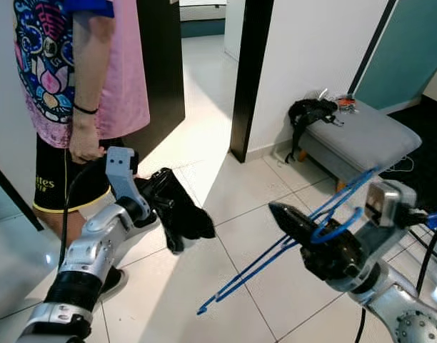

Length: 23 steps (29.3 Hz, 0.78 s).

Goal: Hang hanger

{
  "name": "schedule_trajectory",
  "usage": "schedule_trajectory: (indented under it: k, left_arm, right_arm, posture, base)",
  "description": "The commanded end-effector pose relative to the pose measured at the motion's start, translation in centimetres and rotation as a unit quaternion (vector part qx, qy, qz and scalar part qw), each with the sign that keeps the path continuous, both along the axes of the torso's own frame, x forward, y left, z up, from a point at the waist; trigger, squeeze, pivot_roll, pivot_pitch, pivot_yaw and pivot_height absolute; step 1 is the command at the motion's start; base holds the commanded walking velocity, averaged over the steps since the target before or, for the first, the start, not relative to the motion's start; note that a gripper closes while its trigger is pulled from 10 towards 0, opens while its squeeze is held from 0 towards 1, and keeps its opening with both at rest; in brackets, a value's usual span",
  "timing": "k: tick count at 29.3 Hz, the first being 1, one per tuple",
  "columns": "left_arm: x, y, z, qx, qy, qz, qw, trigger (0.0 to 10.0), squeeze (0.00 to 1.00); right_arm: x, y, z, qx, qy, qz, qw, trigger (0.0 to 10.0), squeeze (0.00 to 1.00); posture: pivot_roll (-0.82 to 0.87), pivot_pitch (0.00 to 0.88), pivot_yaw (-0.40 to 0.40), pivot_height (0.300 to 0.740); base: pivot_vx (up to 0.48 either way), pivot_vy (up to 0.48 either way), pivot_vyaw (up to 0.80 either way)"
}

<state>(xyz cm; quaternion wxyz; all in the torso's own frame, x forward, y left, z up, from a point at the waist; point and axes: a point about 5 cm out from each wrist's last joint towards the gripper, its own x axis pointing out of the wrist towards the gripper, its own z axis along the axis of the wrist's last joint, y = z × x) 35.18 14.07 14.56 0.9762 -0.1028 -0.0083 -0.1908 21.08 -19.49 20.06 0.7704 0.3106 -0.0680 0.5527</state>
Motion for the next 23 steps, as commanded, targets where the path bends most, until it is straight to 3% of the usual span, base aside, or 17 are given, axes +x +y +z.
schedule_trajectory:
  k: [1,8,9,10,11,12,13,20,23]
  left_arm:
    - [-0.2,-0.5,-0.3,-0.005,0.009,-0.01,1.0,10.0,0.0]
    - [-0.3,-0.5,-0.3,-0.008,0.011,-0.011,1.0,10.0,0.0]
    - [-0.3,-0.4,-0.5,-0.008,0.015,-0.011,1.0,10.0,0.0]
    - [-0.5,-0.3,-0.8,-0.006,0.021,-0.01,1.0,10.0,0.0]
    - [-0.5,-0.3,-0.8,-0.006,0.021,-0.01,1.0,10.0,0.0]
    - [-0.8,-0.2,-1.5,0.0,0.032,-0.003,0.999,10.0,0.0]
    - [-1.0,-0.1,-1.8,0.001,0.037,0.0,0.999,10.0,0.0]
    - [-1.3,0.0,-2.2,0.002,0.045,0.005,0.999,10.0,0.0]
    - [-1.5,-0.2,-2.2,-0.004,0.045,0.002,0.999,10.0,0.0]
  right_arm:
    - [-0.1,0.0,0.0,-0.014,0.002,-0.005,1.0,10.0,0.0]
    - [0.4,-1.1,2.2,0.029,-0.033,-0.044,0.998,10.0,0.0]
    - [1.1,-1.5,3.1,0.039,-0.045,-0.082,0.995,10.0,0.0]
    - [2.6,-1.7,3.0,0.009,-0.033,-0.151,0.988,10.0,0.0]
    - [2.6,-1.7,3.0,0.009,-0.033,-0.151,0.988,10.0,0.0]
    - [4.6,-1.7,2.0,-0.028,0.001,-0.228,0.973,10.0,0.0]
    - [5.1,-1.7,1.6,-0.03,0.011,-0.241,0.97,10.0,0.0]
    - [5.1,-1.3,1.4,-0.003,0.014,-0.238,0.971,10.0,0.0]
    - [4.6,-0.2,1.8,0.008,-0.001,-0.196,0.981,10.0,0.0]
  posture:
    - [0.03,0.113,-0.061,0.74]
    - [0.03,0.114,-0.059,0.74]
    - [0.02,0.113,-0.058,0.74]
    - [0.02,0.113,-0.058,0.74]
    - [0.02,0.113,-0.058,0.74]
    - [0.03,0.116,-0.064,0.74]
    - [0.03,0.117,-0.065,0.74]
    - [0.03,0.118,-0.067,0.74]
    - [0.03,0.117,-0.07,0.74]
  base:
    - [0.0,0.0,0.0]
    - [0.0,0.0,0.0]
    - [0.0,0.0,0.0]
    - [0.0,0.0,0.0]
    - [0.0,0.0,0.0]
    - [0.0,0.0,0.0]
    - [0.0,0.0,0.0]
    - [0.0,0.0,0.0]
    - [0.0,0.0,0.76]
